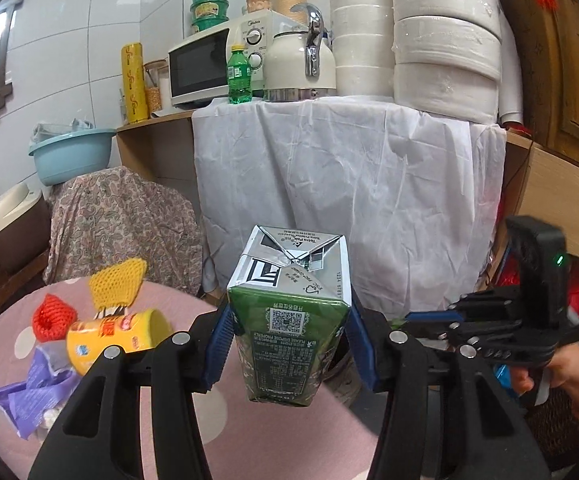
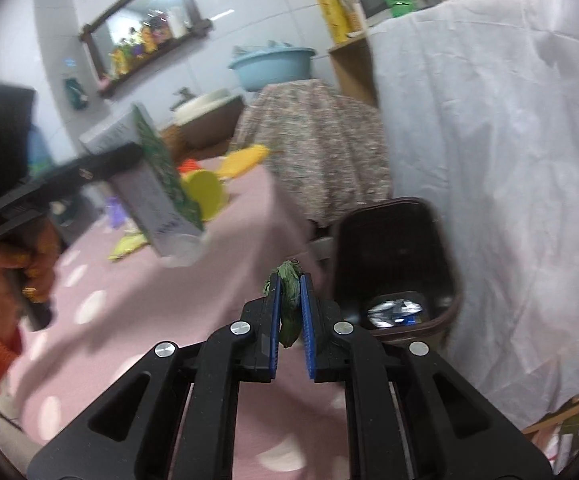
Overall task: Collect trash
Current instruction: 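Lift the green-and-white milk carton with the left tool toward the black bin, then release the sprig into the bin with the right tool while the left tool drops the carton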
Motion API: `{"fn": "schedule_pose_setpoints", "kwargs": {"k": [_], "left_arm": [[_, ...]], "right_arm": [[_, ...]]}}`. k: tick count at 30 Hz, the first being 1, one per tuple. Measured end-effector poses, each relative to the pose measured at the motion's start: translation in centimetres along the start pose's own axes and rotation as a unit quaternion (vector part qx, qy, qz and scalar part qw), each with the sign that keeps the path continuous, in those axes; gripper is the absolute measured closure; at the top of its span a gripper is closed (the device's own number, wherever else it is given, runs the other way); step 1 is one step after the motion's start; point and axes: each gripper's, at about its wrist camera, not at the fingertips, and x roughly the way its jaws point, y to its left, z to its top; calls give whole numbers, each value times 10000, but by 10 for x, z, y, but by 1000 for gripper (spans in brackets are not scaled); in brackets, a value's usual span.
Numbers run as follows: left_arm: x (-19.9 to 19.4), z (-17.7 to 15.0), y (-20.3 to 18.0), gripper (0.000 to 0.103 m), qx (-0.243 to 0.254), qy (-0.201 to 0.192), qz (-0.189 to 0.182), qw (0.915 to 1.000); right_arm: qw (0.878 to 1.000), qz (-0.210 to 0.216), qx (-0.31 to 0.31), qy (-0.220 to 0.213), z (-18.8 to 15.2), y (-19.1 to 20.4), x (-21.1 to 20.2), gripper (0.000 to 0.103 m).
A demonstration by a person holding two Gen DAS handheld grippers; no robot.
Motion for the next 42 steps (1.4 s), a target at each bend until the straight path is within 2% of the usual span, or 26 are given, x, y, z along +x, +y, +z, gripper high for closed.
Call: {"fn": "schedule_pose_setpoints", "kwargs": {"k": [6,11,15,16,17,18,19,21,24,30,33,36,42], "left_arm": [[37,28,-20,52,-79,168,-37,9998],[70,33,-26,52,-161,370,-47,9992],[97,32,-25,52,-254,645,-32,9976],[104,31,-24,52,-273,709,0,9971],[110,30,-23,52,-298,765,27,9966],[116,30,-22,52,-341,817,29,9961],[122,29,-20,52,-416,885,13,9952],[133,28,-19,52,-479,970,40,9941],[147,27,-22,52,-402,1088,76,9932],[176,30,-28,52,-418,1341,72,9901],[197,28,-27,52,-558,1549,124,9863],[216,25,-27,52,-638,1781,151,9818],[239,18,-28,52,-832,2064,145,9748]], "right_arm": [[9976,-600,90,321,5,-28,44,92],[9921,-1072,249,606,3,-54,94,92],[9886,-1229,394,772,-1,-74,133,91],[9881,-1251,422,793,-3,-79,140,86],[9868,-1335,449,806,-6,-85,147,69],[9856,-1405,480,812,-8,-89,153,57],[9847,-1456,538,789,-11,-93,157,38],[9851,-1453,671,627,-17,-100,157,35],[9843,-1477,743,615,-25,-103,155,35],[9863,-1453,574,536,-36,-97,127,35],[9864,-1465,593,461,-40,-98,111,35],[9869,-1447,603,371,-46,-98,93,28],[9861,-1469,699,326,-60,-100,68,27]]}}
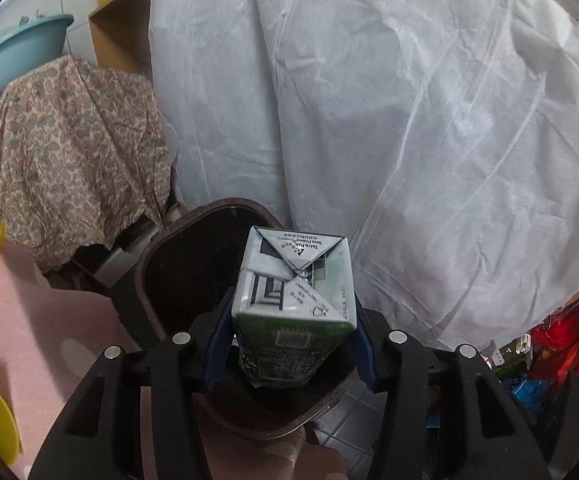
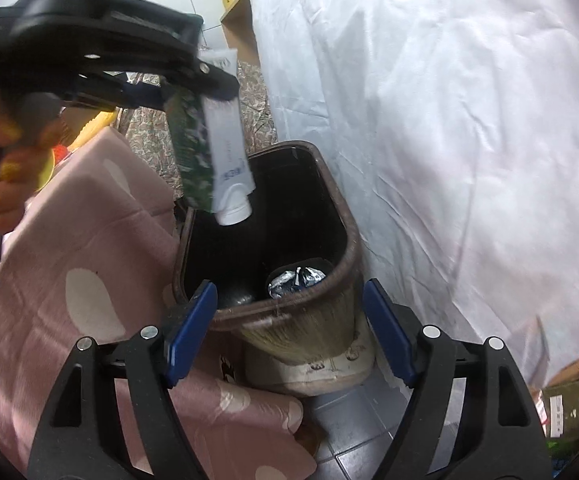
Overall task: Collect trash
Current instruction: 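Release the sprig into the bin with the right tool while the left tool drops the carton, then return both tools to the table and grasp the purple glove bag with the left tool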
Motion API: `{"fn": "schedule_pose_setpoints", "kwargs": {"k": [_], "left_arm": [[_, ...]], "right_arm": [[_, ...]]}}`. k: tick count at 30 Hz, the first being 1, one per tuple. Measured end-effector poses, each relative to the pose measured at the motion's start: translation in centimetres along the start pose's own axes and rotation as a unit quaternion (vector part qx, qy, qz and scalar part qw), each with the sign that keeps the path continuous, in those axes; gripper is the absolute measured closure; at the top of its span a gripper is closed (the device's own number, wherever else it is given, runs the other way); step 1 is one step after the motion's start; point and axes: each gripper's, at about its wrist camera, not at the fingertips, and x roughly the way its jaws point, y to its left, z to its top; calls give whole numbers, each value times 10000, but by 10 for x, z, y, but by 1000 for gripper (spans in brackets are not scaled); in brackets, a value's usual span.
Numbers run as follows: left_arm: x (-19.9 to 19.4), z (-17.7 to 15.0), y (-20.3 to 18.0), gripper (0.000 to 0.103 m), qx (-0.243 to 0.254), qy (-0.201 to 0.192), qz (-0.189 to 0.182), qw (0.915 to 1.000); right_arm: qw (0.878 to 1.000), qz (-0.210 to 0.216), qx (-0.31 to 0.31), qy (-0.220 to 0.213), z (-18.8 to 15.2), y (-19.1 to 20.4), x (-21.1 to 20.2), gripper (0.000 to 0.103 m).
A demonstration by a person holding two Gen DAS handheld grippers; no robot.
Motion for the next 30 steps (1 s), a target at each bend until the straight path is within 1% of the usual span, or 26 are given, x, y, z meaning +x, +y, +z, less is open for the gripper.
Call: {"fn": "schedule_pose_setpoints", "kwargs": {"k": [2,4,10,14,15,16,17,18,19,21,24,26,30], "left_arm": [[8,1,1,53,-94,84,76,9999],[14,0,0,53,-107,125,87,9998],[34,-3,2,53,-192,364,296,9987],[47,-6,3,52,-281,747,367,9961],[49,-6,3,52,-294,812,368,9956],[47,-7,3,50,-283,812,355,9957],[46,-8,2,46,-249,797,349,9959],[43,-8,0,37,-185,771,364,9962],[40,-9,-1,34,-140,737,399,9964],[30,-9,-2,34,-54,615,423,9972],[13,-10,-2,32,-32,409,254,9988],[-6,-13,-2,29,-4,219,179,9996],[-47,-28,-2,22,225,-191,54,9996]], "right_arm": [[10000,-20,5,-31,-3,0,-7,27],[10000,-17,20,-52,-5,-2,-12,27],[10000,-10,54,-60,-10,-5,-21,27],[9999,11,120,-85,-12,-8,-26,27],[9999,16,137,-100,-12,-8,-28,27],[9998,25,153,-112,-13,-8,-29,27],[9998,27,160,-122,-12,-8,-30,27],[9998,25,152,-132,-13,-8,-31,27],[9998,16,132,-147,-12,-7,-33,27],[9998,-4,100,-175,-12,-6,-35,27],[9997,30,85,-206,-9,-3,-40,27],[9998,55,36,-213,-7,0,-43,27],[9994,222,-68,-252,-4,11,-52,27]]}}
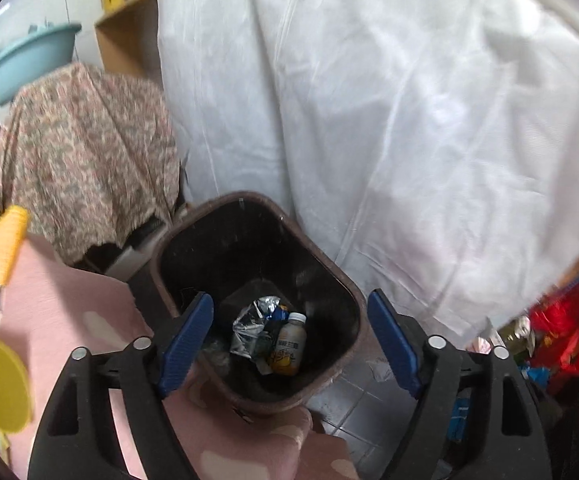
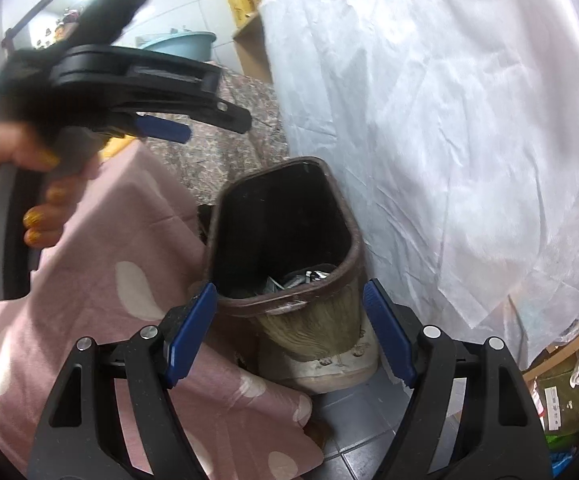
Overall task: Collect trash
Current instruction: 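Return both tools to the table and grasp the purple glove bag with the left tool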
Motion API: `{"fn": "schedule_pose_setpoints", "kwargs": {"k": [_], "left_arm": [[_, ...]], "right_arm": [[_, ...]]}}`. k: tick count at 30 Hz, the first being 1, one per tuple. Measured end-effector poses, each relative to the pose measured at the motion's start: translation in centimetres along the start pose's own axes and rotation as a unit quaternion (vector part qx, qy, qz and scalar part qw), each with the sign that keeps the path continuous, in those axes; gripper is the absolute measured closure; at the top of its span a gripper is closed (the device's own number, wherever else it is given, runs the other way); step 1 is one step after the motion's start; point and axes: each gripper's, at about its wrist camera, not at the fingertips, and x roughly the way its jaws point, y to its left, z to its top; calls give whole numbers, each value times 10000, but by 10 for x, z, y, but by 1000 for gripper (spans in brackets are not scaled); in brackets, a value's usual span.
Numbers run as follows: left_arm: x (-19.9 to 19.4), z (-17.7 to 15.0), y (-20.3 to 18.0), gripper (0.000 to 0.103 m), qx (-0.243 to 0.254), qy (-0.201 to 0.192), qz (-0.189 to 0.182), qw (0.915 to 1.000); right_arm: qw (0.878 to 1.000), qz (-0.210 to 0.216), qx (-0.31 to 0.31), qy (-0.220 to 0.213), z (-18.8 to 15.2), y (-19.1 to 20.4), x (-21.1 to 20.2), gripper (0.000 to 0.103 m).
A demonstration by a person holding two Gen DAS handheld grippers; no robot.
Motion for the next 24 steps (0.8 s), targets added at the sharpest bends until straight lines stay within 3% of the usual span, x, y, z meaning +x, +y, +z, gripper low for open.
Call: {"fn": "schedule_pose_setpoints", "kwargs": {"k": [6,13,17,21,24], "left_arm": [[-69,-43,14,16,224,-555,-133,9981],[-133,-93,59,13,224,-1037,51,9943],[-164,-123,99,11,29,-1171,290,9927],[-187,-149,142,11,-33,-1231,793,9892],[-201,-166,184,11,-403,-1260,968,9865]], "right_arm": [[9981,487,-345,-120,6,35,-15,26],[9908,922,-967,-192,17,88,-27,14],[9840,1180,-1329,-142,23,118,-34,13],[9772,1347,-1641,-59,30,144,-33,12],[9746,1560,-1608,-13,32,155,-32,12]]}}
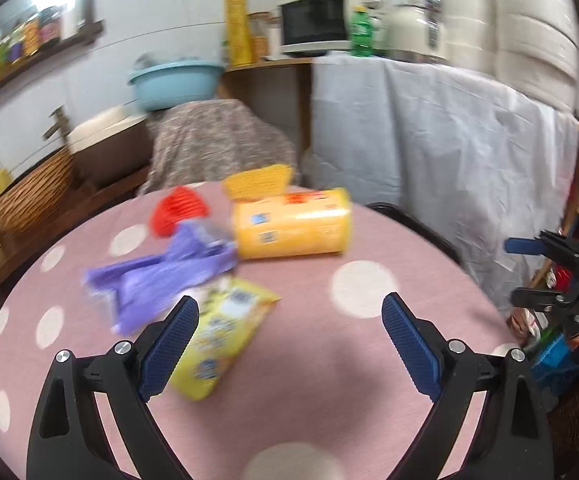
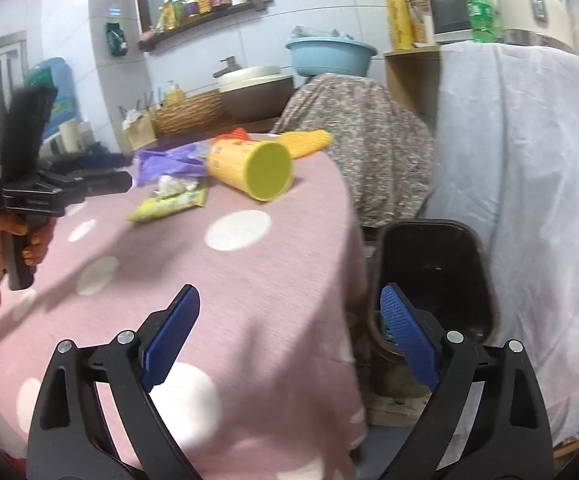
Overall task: Collect trash
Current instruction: 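Return both tools to the table and grasp the purple glove bag with the left tool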
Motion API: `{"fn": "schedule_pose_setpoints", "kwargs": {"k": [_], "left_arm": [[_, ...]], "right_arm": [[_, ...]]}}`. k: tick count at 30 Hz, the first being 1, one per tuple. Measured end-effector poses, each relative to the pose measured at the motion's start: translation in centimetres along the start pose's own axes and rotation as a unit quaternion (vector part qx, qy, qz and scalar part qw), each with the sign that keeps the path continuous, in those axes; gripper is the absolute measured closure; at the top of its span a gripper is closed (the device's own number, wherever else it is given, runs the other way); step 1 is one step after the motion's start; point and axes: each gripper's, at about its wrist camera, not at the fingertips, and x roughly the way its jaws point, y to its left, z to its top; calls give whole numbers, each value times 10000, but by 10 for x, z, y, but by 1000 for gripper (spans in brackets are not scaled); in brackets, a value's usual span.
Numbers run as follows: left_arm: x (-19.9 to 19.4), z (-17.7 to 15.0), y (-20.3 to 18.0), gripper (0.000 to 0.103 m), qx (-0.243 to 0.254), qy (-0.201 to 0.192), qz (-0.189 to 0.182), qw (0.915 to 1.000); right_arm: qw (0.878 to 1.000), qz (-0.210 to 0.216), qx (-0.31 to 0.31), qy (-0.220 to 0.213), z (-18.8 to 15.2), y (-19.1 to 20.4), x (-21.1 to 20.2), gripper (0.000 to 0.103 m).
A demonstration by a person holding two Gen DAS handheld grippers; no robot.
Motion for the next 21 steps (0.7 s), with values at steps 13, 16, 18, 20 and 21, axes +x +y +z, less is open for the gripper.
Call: {"fn": "schedule_pose_setpoints", "kwargs": {"k": [13,16,18,20,21], "left_arm": [[-4,-22,139,13,-2194,-310,-126,9751],[9,-19,148,16,-2340,-312,-244,9714],[20,-20,153,20,-2469,-251,-271,9683],[32,-23,163,22,-2698,-177,-401,9619],[37,-25,167,26,-2834,-165,-507,9575]], "right_arm": [[9992,110,-384,59,9,50,10,12],[9990,113,-433,50,11,57,12,12],[9988,126,-462,43,13,60,11,12],[9987,134,-486,49,14,63,12,12],[9987,133,-495,58,14,65,12,12]]}}
